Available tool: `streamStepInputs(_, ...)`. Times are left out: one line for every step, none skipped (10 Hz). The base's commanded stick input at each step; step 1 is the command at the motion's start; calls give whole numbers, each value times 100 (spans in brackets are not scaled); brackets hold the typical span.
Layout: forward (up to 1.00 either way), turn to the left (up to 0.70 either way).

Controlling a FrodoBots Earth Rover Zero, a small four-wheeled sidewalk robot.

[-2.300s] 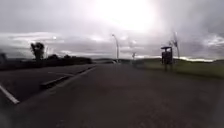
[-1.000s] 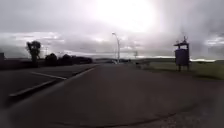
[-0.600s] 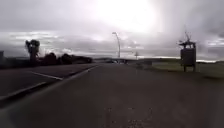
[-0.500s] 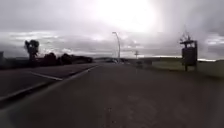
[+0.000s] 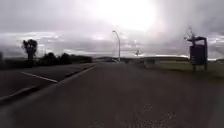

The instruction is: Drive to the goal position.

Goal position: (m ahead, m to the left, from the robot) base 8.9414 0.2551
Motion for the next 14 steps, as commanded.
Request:
streamStepInputs(100,0)
streamStepInputs(100,0)
streamStepInputs(100,0)
streamStepInputs(100,0)
streamStepInputs(100,0)
streamStepInputs(100,0)
streamStepInputs(100,0)
streamStepInputs(100,0)
streamStepInputs(100,0)
streamStepInputs(100,0)
streamStepInputs(100,0)
streamStepInputs(100,0)
streamStepInputs(100,0)
streamStepInputs(100,0)
